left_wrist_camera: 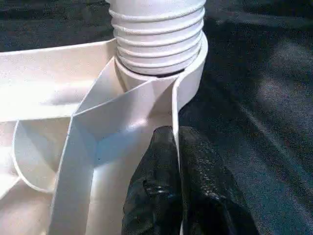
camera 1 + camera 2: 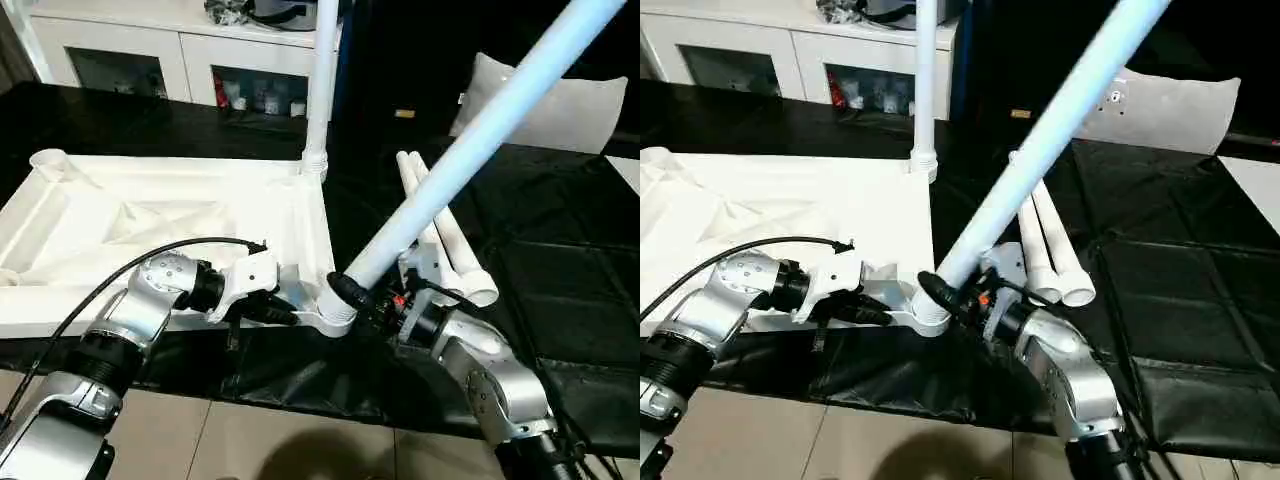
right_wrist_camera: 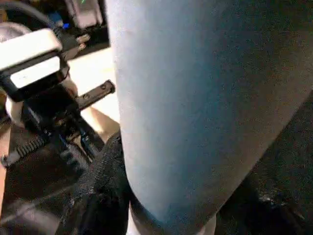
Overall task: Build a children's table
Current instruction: Insert table leg to table base
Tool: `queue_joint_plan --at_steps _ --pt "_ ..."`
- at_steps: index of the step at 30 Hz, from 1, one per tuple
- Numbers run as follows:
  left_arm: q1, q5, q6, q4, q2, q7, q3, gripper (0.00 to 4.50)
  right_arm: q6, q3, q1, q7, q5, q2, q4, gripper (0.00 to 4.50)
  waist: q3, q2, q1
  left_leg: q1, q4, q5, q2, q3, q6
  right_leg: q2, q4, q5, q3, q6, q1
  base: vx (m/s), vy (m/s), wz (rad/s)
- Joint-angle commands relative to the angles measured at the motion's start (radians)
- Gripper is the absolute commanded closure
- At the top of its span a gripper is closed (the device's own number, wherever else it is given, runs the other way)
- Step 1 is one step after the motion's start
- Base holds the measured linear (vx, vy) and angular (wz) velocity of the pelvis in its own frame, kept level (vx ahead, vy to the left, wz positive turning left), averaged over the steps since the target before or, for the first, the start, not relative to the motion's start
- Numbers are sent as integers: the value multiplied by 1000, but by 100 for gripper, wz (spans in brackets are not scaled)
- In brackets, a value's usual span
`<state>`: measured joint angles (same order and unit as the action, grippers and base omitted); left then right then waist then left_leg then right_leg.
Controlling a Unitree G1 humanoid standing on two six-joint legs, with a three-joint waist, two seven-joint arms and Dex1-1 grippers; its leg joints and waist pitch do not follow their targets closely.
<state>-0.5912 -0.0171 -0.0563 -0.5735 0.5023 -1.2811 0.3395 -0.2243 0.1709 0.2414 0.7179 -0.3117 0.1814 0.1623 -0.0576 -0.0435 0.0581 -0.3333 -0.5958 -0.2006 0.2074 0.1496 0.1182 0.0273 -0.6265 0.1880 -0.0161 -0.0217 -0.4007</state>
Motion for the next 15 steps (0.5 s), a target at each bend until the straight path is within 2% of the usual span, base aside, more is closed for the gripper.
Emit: queue_joint_plan --at_steps 1,2,3,4,6,7,8,10,12,13,14,15 --pt "-56 -16 -32 5 16 15 -15 450 -59 72 -13 33 123 76 106 261 50 12 -7 -4 81 -308 11 1 10 83 108 489 40 -102 33 0 0 0" --pt "-56 -16 -32 5 16 15 -15 450 -59 72 -13 33 123 76 106 261 49 16 -7 -6 82 -300 12 0 10 83 107 485 41 -101 33 0 0 0" --pt "-58 -19 -36 4 17 14 -13 450 -70 87 -4 50 129 85 112 261 50 14 -7 -5 80 -299 12 1 8 82 108 482 41 -99 33 0 0 0" --pt "-60 -23 -42 4 19 12 -9 450 -74 106 5 67 139 95 120 261 49 16 -7 -5 80 -297 12 1 8 82 107 478 42 -100 31 0 0 0" --pt "-62 -28 -48 5 21 9 -6 450 -80 123 12 83 147 105 126 261 49 10 -7 -5 81 -295 13 1 7 83 107 482 42 -99 32 0 0 0" --pt "-62 -28 -48 5 21 9 -5 450 -80 125 13 84 147 105 126 261 49 10 -7 -5 82 -303 13 1 8 84 109 490 42 -95 30 0 0 0" --pt "-67 -32 -59 5 23 1 0 450 -86 156 23 112 156 122 133 261 50 3 -8 -4 81 -304 13 1 6 83 110 495 41 -92 30 0 0 0" --pt "-69 -33 -61 10 24 -4 2 450 -92 169 26 124 158 129 132 261 52 3 -9 -4 81 -294 15 1 5 83 107 480 42 -92 29 0 0 0" --pt "-86 -37 -68 2 19 -7 5 450 -99 197 31 150 168 140 132 261 37 -9 -14 -7 86 -306 15 3 1 79 109 475 42 -92 22 0 0 0" --pt "-99 -41 -73 -7 15 -7 7 450 -102 208 30 161 170 144 128 261 34 -5 -13 -3 86 -317 14 4 -1 80 111 491 44 -85 19 0 0 0" --pt "-99 -41 -73 -7 15 -7 7 450 -102 208 30 161 170 144 128 261 37 -5 -12 0 84 -317 13 5 -4 79 112 489 45 -84 18 0 0 0" --pt "-110 -43 -78 -17 11 -9 9 450 -106 217 28 169 172 146 123 261 38 -6 -11 -1 86 -299 16 4 -5 80 108 446 46 -94 22 0 0 0"
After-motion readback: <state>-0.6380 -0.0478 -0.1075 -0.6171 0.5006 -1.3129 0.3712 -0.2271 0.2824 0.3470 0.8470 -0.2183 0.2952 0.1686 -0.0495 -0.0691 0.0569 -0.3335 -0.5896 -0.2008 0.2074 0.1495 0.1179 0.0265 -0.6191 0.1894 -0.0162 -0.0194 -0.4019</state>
